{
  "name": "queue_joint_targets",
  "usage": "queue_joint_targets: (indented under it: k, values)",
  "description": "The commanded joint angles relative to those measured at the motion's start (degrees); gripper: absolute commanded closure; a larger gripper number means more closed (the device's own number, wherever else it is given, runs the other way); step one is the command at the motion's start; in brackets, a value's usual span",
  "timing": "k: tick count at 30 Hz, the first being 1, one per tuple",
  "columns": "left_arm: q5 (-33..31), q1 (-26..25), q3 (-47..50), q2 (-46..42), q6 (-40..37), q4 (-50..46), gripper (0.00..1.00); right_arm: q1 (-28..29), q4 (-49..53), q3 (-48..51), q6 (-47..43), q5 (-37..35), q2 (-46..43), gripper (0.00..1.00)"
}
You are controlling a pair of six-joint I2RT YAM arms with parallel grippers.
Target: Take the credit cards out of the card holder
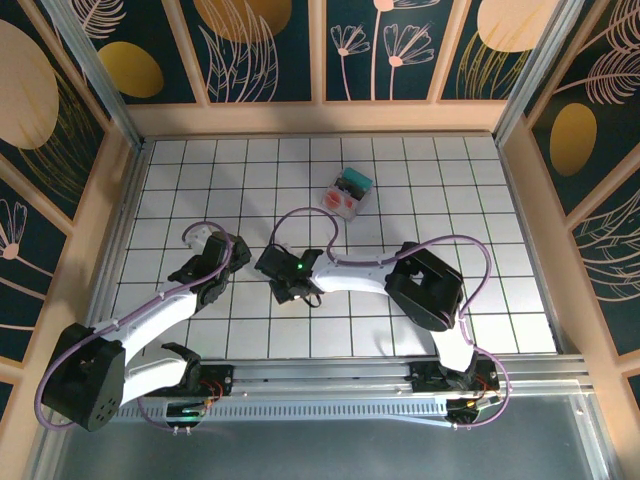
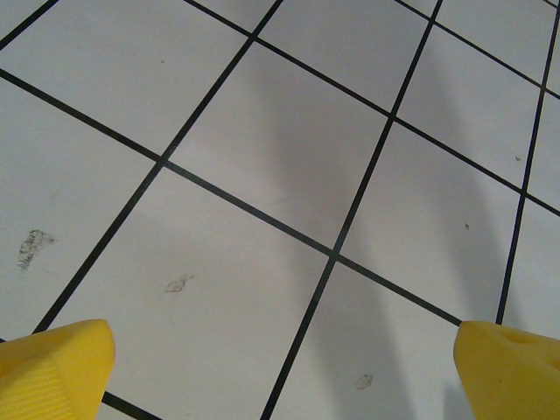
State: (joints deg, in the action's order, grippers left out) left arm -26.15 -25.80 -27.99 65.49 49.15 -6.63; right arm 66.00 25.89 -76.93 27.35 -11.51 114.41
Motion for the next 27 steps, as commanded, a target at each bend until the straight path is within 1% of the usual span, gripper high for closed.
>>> queue_joint_targets:
  k: [1, 7, 13, 17, 19, 22, 25, 27]
  values:
    - [-1.18, 0.41, -1.21, -1.08, -0.07, -1.10, 0.01, 0.11, -0.05, 1.97, 1.21, 0.25, 1.26, 0.50]
    - [-0.99, 0.42, -1.19, -1.41, -0.10, -1.36, 0.01, -0.58, -1.38, 3.89, 0.96, 1.56, 0.79, 0.65]
    - [-1.13, 0.45, -1.62, -2.01, -0.75, -2.24, 0.01, -2.21, -5.10, 5.03, 1.11, 4.22, -2.98, 0.69]
    - [-1.05, 0.45, -2.33, -2.39, -1.46, -2.67, 0.01, -2.70, -5.29, 4.53, 1.65, 1.99, -4.53, 0.75]
    - [-1.18, 0.40, -2.66, -2.39, -1.67, -2.77, 0.01, -2.89, -4.17, 4.10, 2.13, -0.53, -4.90, 0.74]
    - [-1.11, 0.41, -3.04, -2.30, -1.85, -2.77, 0.01, -3.01, -2.05, 3.65, 2.59, -4.34, -5.22, 0.67]
    - [-1.19, 0.40, -3.38, -2.06, -2.07, -2.68, 0.01, -3.28, -0.85, 3.83, 2.88, -6.60, -5.83, 0.64]
    - [-1.19, 0.45, -3.48, -1.71, -2.11, -2.68, 0.01, -3.74, -0.83, 4.39, 3.18, -6.81, -6.33, 0.63]
